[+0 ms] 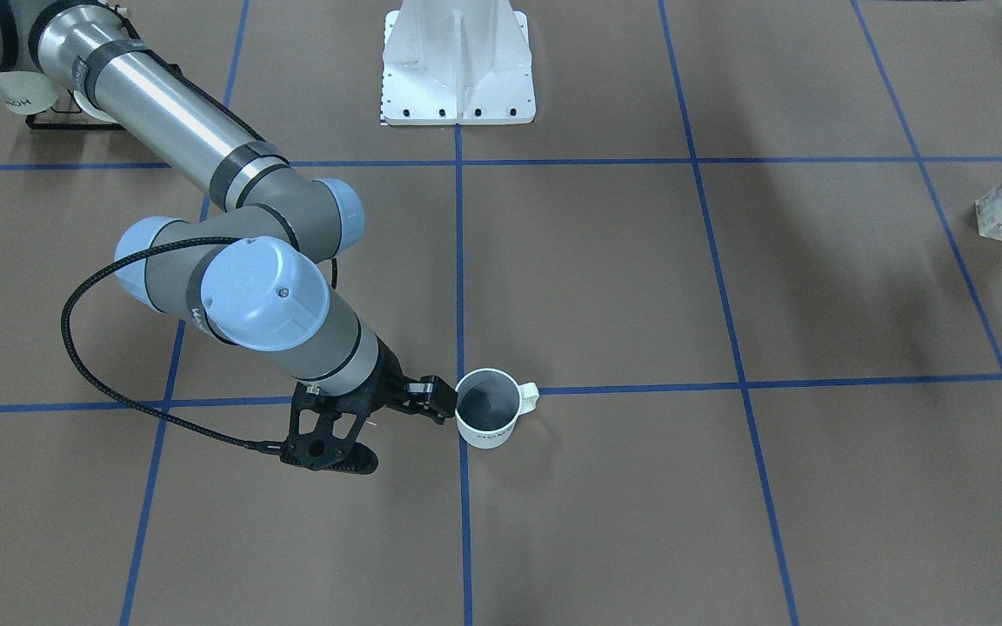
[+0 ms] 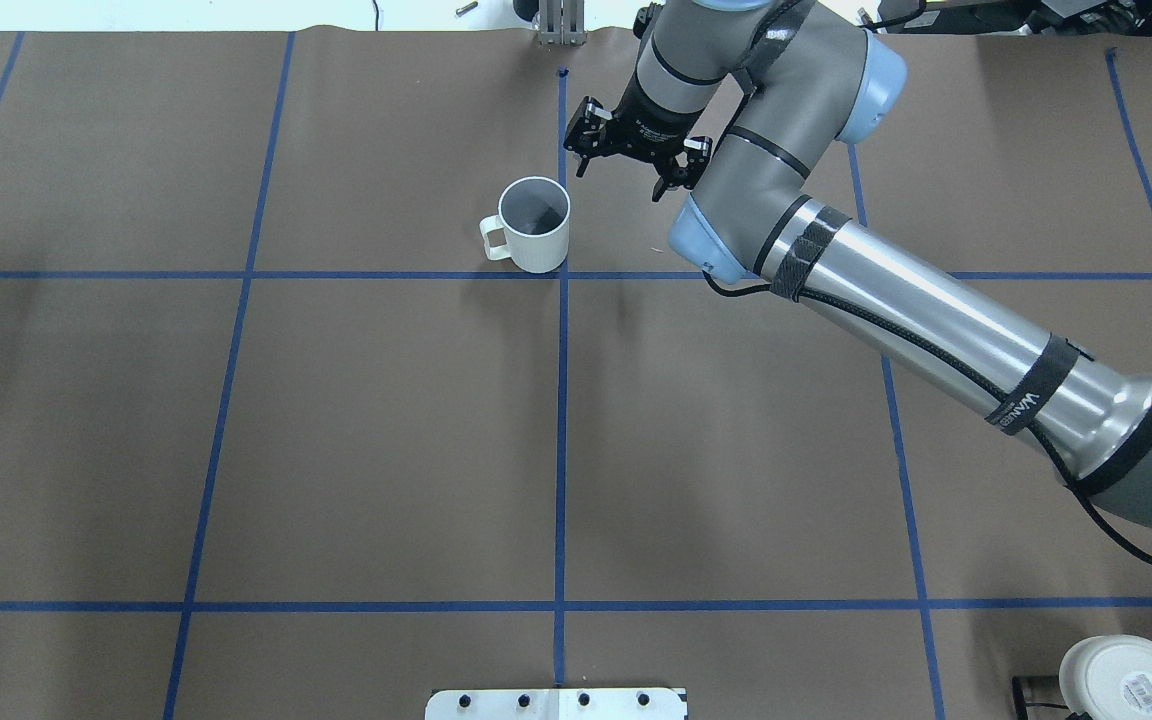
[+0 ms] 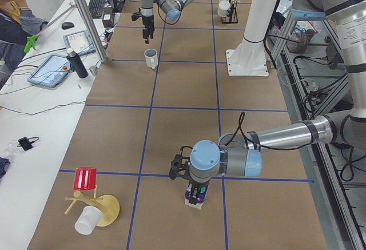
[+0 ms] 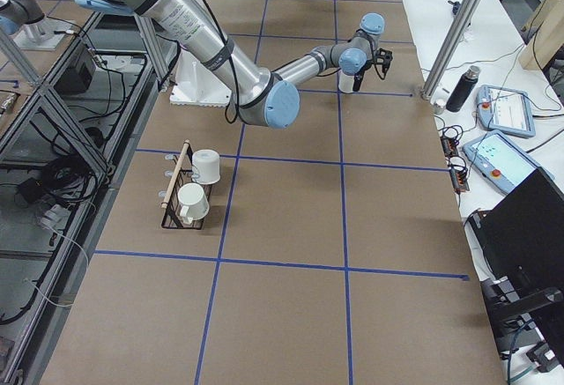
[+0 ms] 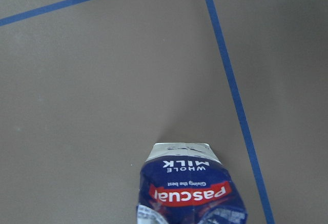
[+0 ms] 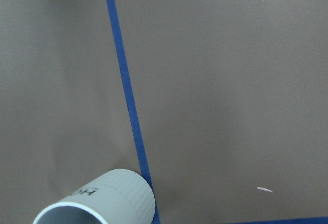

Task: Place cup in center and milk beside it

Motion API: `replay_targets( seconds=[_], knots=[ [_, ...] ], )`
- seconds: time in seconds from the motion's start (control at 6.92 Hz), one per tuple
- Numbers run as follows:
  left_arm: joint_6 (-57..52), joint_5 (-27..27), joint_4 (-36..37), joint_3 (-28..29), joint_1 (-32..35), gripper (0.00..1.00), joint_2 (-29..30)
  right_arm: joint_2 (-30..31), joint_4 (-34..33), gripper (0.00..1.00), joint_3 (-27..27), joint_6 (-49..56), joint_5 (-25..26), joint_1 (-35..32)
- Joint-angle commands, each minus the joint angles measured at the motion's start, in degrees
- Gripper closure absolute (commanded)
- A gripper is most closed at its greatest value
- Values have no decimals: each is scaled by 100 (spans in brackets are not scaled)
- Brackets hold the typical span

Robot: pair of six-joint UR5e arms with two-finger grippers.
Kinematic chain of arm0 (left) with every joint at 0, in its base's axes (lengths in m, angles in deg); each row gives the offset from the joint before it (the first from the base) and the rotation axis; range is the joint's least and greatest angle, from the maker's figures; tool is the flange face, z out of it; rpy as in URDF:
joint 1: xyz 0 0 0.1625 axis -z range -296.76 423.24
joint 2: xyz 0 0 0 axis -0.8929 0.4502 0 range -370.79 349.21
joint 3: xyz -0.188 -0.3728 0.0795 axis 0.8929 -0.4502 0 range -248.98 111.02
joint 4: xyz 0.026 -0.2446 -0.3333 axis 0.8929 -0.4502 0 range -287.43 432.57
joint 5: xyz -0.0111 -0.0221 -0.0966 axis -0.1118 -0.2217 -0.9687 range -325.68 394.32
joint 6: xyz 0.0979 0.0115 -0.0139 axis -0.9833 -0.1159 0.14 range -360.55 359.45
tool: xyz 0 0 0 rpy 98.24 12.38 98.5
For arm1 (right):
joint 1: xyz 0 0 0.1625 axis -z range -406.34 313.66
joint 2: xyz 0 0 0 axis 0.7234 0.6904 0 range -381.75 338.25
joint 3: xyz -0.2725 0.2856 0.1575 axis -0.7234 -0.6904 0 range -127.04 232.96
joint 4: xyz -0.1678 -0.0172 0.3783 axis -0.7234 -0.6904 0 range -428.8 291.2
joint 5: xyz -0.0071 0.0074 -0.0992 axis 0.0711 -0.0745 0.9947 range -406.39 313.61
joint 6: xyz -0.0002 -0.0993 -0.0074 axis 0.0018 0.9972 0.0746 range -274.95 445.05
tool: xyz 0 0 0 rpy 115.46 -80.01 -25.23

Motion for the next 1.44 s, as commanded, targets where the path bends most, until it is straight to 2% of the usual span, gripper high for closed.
replay_targets(
  seconds=[0.0, 0.14, 0.29, 0.43, 0.58, 0.72, 0.87, 1.16, 1.3],
  knots=[
    [4, 1, -62, 133, -52, 54, 17, -6, 9, 0, 12, -27, 0, -7],
    [13, 18, -45, 133, -52, 100, 61, -6, 9, 0, 82, -45, -9, -25],
    [92, -43, -10, 63, -35, 100, 262, -6, 0, 0, 100, -19, -26, -112],
    [223, -148, 234, -364, -17, 100, 368, 3, 0, 0, 100, -1, -78, -209],
    [590, -305, 1707, -1021, -17, 100, 1230, 159, -26, 0, 335, -1, -427, -418],
    [1185, -316, 3410, -1149, -52, 100, 2884, 901, -35, 0, 1173, 25, -944, -673],
    [1791, -298, 3975, -733, -487, 100, 4136, 1500, -96, 0, 1851, 51, -1027, -893],
    [4054, 86, 3919, -318, -1970, 100, 5582, 2048, -88, 0, 1989, 679, -1142, -1376],
    [5161, 384, 3606, 120, -2717, 100, 6242, 2416, -70, 0, 2059, 1206, -1264, -1613]
  ],
)
